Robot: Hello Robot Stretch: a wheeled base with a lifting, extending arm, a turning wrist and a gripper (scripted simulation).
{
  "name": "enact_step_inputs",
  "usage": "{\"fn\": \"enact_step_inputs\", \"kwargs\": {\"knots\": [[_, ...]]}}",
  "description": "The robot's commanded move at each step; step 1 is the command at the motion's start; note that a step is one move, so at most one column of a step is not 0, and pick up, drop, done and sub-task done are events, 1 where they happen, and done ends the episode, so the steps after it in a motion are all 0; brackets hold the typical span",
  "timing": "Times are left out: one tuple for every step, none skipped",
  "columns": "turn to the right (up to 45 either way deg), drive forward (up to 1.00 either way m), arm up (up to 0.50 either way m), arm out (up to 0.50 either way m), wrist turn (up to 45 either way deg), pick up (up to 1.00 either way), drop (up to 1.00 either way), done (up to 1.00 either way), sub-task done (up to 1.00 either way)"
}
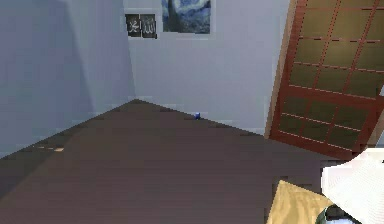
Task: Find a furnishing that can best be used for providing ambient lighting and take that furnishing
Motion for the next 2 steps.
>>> {"fn": "enact_step_inputs", "kwargs": {"knots": [[0.0,0.0,0.0,0.0,30.0,0.0,0.0,0.0,0.0],[0.0,0.0,0.0,0.0,0.0,1.0,0.0,0.0,0.0]]}}
